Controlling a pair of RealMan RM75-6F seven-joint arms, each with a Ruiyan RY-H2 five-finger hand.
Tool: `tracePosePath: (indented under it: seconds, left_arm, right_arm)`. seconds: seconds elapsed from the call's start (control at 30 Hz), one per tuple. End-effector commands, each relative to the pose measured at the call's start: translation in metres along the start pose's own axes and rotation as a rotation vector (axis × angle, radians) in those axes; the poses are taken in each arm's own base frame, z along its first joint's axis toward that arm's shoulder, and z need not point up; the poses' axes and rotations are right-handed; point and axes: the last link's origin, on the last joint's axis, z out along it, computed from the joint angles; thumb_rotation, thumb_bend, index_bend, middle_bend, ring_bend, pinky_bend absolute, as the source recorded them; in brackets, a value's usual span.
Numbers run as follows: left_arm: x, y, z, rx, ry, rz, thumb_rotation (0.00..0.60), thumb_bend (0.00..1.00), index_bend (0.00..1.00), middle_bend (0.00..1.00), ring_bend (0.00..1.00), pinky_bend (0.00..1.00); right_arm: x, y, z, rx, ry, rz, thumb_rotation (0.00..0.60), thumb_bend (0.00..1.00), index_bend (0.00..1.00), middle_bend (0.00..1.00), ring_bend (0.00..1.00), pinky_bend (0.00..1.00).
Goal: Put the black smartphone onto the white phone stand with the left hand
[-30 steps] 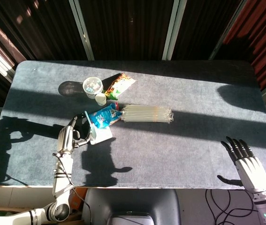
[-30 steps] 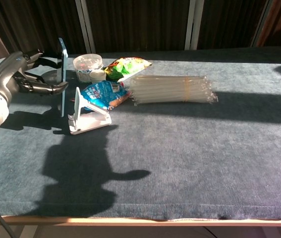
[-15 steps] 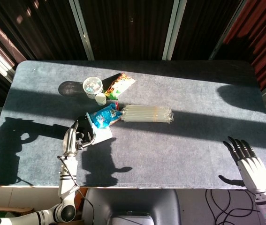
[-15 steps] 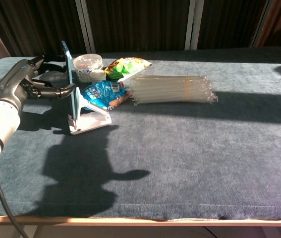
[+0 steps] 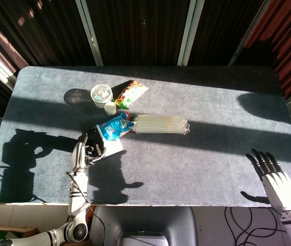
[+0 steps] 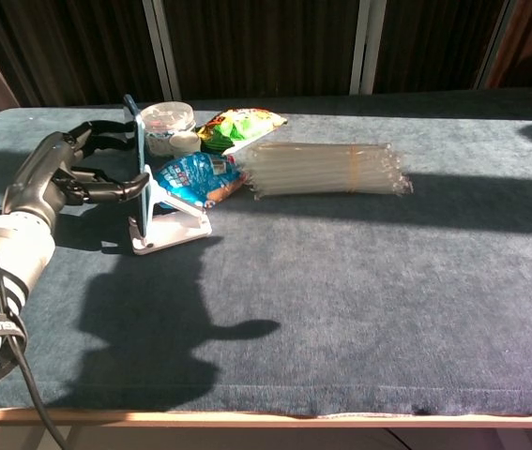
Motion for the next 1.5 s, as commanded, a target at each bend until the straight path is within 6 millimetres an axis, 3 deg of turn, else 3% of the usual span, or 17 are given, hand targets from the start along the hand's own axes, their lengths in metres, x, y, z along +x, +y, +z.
tracePosePath:
  seconds: [0.03,0.6,0.73,1.03,1.13,1.23,1.5]
  left_arm:
    - [-0.001,-0.002,0.000,0.002,0.002,0.000,0.600,0.54,0.84,1.00,0.75,0.35]
    - [-0.004,-0.014,0.002,0.011,0.006,0.006,0.600,0.55,0.84,1.00,0.74,0.34]
    - [-0.005,-0.016,0.001,-0.001,-0.011,0.010,0.600,0.48,0.75,0.99,0.68,0.31]
    - [-0.007,-0.021,0.003,0.032,-0.061,0.027,0.600,0.38,0.43,0.64,0.45,0.19]
    - [-0.007,-0.021,0.002,0.041,-0.082,0.034,0.600,0.34,0.29,0.43,0.34,0.16]
    - [-0.006,-0.020,0.002,0.044,-0.099,0.036,0.600,0.33,0.19,0.28,0.25,0.13]
    - [-0.004,-0.016,0.001,0.033,-0.114,0.029,0.600,0.31,0.02,0.05,0.08,0.07]
  right_arm:
    - [0.000,0.000,0.000,0.000,0.000,0.000,0.600,0.22,0.00,0.00,0.00,0.00]
    - [0.000,0.000,0.000,-0.002,0.001,0.000,0.600,0.21,0.00,0.00,0.00,0.00]
    - [0.000,0.000,-0.001,-0.003,0.003,0.001,0.600,0.21,0.00,0.00,0.00,0.00]
    - [0.001,0.000,-0.001,-0.003,0.002,0.001,0.600,0.22,0.00,0.00,0.00,0.00]
    - [0.001,0.001,-0.001,-0.004,0.002,0.001,0.600,0.22,0.00,0.00,0.00,0.00]
    - [0.000,0.000,-0.001,-0.003,0.000,0.000,0.600,0.21,0.00,0.00,0.00,0.00]
    - [0.001,0.001,-0.001,-0.005,0.004,0.001,0.600,0.21,0.00,0.00,0.00,0.00]
